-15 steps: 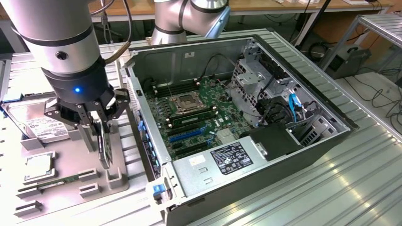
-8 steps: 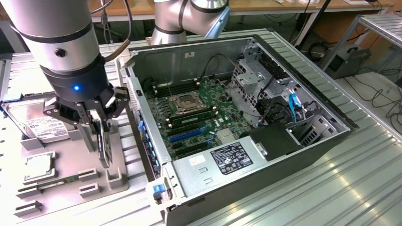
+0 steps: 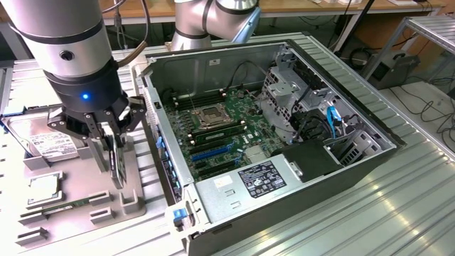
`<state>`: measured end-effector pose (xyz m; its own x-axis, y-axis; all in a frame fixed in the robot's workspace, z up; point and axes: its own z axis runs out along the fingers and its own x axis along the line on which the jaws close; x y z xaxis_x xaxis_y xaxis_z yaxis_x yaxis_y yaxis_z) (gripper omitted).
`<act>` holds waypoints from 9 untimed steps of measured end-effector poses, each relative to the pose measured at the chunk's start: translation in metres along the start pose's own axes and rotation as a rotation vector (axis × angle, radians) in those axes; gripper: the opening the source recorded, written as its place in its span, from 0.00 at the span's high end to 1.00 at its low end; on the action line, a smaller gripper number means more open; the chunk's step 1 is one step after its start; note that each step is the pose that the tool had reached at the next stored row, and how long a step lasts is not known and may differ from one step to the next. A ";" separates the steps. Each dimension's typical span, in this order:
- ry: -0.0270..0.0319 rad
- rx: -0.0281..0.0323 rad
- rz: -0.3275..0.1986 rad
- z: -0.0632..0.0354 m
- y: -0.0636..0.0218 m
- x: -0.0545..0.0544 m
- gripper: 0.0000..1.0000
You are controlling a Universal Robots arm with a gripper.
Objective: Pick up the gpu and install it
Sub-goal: 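Pick up the gpu and move the gpu toward the slot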
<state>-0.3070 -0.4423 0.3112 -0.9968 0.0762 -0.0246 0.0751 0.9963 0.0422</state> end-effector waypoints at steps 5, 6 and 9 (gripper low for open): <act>-0.0001 0.0000 0.000 -0.0026 0.0001 0.000 0.74; 0.0000 0.0000 0.000 -0.0032 0.0002 0.000 0.74; 0.0000 0.0000 0.000 -0.0053 0.0002 0.000 0.74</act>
<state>-0.3071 -0.4423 0.3165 -0.9968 0.0762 -0.0246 0.0751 0.9963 0.0422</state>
